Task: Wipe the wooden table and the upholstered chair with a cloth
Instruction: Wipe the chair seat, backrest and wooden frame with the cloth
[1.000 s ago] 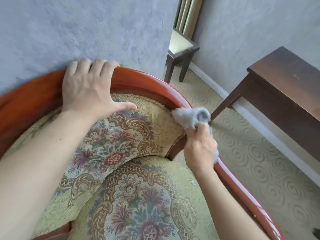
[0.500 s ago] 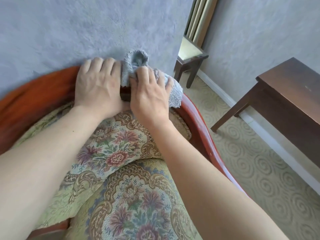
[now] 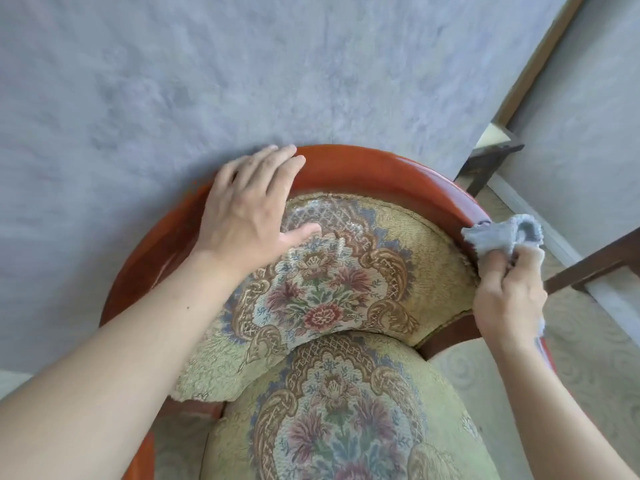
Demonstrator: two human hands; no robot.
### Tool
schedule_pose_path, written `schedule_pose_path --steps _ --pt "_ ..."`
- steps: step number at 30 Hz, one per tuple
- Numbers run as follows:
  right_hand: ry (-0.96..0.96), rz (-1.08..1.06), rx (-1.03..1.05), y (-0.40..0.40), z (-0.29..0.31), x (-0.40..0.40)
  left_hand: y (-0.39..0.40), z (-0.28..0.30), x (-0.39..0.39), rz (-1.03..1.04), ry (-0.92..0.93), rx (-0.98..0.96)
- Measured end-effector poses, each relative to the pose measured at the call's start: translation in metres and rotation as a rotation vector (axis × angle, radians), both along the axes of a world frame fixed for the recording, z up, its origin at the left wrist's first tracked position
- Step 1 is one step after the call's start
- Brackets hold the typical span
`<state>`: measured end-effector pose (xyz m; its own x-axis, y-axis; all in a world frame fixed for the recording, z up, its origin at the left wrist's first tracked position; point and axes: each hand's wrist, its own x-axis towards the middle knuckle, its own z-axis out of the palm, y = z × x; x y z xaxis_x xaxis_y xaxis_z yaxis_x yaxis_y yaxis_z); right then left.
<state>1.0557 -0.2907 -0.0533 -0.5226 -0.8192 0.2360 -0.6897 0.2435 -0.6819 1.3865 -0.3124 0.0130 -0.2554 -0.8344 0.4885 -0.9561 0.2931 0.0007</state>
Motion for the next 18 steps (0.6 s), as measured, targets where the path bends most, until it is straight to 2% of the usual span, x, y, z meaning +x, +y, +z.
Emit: schedule_pose_path --steps 4,8,12,15,18 --pt "0.077 0.173 -0.143 -0.023 0.023 0.037 0.029 -0.011 0.038 0.172 0.075 0.025" --pt "0.207 0.480 -0.241 -0.049 0.048 0.094 0.049 -0.020 0.058 0.232 0.108 0.000" --pt "0.315 0.818 -0.298 -0.062 0.060 0.134 0.058 -0.027 0.076 0.321 0.144 0.058" --pt "0.322 0.867 -0.360 -0.061 0.051 0.132 0.055 -0.029 0.073 0.432 0.092 0.103" --pt "0.212 0.848 -0.335 -0.041 0.021 0.120 0.049 -0.029 0.065 0.497 -0.013 0.110"
